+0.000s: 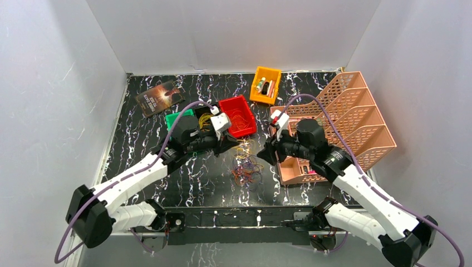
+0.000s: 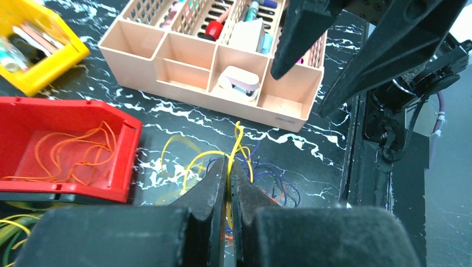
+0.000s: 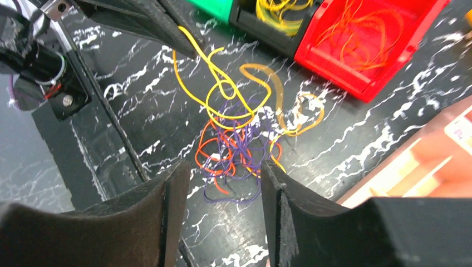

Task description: Untangle the cables

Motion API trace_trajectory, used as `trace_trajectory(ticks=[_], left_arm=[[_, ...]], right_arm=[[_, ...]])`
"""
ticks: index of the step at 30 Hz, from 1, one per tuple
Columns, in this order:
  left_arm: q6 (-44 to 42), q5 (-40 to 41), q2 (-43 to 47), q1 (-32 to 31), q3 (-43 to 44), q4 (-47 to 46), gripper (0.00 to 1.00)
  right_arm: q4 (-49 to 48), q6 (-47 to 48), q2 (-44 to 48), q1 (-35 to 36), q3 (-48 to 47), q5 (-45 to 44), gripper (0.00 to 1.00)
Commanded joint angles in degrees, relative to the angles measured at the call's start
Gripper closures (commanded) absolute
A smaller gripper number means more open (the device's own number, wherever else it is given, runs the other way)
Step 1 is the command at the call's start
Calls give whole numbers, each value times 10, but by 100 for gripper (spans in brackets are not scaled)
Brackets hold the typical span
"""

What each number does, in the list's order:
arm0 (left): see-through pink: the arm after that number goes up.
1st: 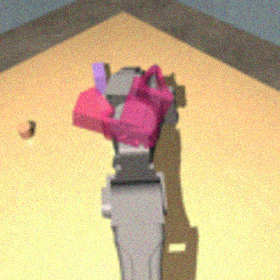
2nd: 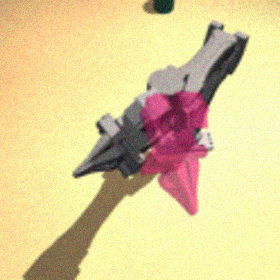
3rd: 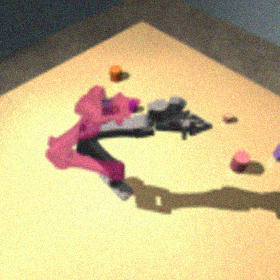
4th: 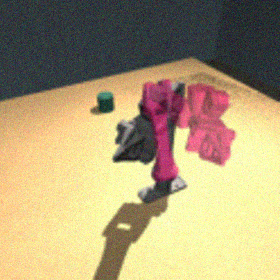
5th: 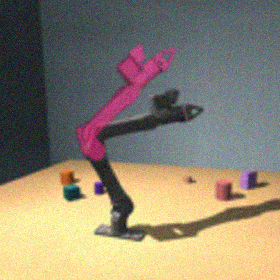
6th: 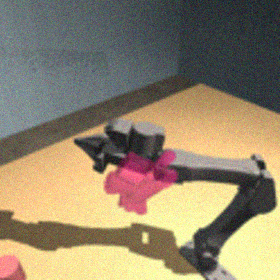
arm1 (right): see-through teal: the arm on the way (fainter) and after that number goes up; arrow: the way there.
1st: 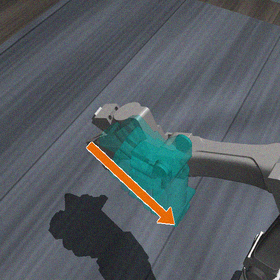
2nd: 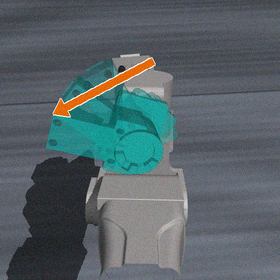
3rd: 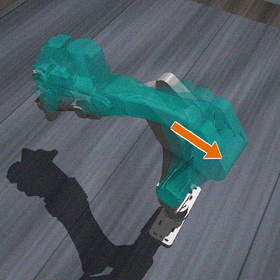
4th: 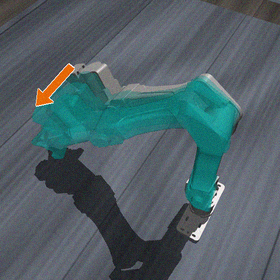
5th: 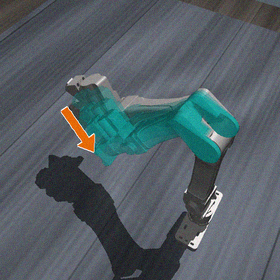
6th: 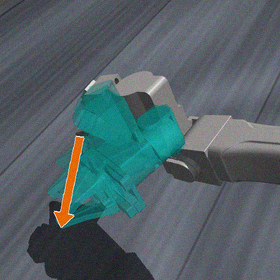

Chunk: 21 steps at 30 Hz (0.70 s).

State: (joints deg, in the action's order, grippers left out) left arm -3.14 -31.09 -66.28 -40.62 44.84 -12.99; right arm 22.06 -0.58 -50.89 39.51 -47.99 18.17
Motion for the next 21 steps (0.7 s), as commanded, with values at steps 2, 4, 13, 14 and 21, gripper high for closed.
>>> trace_trajectory(ticks=[2,4,13,14,21], left_arm=[[-28,18,44,-2,46,75,100],[-27,15,43,-1,57,90,100],[-5,30,39,-2,96,99,100],[-3,31,38,-1,100,100,100],[10,22,35,-1,138,116,100]], right_arm=[[-120,-25,46,2,16,-18,37],[-160,-28,46,2,28,2,35],[-314,-27,-15,2,57,34,32],[-327,-31,-26,2,58,41,32],[-415,-71,-92,3,78,-3,31]])
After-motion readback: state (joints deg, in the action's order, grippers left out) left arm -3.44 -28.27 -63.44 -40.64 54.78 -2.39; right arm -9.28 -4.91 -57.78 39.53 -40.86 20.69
